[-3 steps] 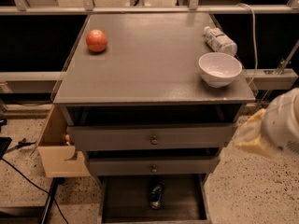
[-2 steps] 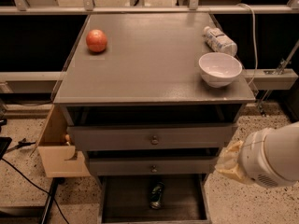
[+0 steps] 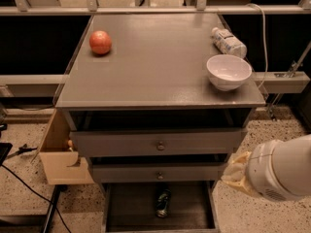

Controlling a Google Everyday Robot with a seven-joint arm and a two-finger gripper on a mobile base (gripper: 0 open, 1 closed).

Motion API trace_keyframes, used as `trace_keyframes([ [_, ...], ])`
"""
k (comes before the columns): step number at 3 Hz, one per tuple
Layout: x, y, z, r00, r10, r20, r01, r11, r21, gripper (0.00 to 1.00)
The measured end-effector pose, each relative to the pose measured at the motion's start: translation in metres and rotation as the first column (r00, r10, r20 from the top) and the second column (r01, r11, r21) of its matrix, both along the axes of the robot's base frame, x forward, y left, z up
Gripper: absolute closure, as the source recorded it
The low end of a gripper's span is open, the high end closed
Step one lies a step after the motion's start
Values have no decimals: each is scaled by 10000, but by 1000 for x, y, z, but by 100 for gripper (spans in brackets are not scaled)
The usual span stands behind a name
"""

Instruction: Close bottom drawer

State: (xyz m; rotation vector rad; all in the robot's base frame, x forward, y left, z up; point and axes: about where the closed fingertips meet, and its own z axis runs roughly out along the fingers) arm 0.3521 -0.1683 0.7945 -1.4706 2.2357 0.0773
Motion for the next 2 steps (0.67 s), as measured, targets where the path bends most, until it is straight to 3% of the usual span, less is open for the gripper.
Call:
trace_keyframes([
  [2, -5, -22, -110, 9982, 555, 216, -545, 9975, -444, 100],
])
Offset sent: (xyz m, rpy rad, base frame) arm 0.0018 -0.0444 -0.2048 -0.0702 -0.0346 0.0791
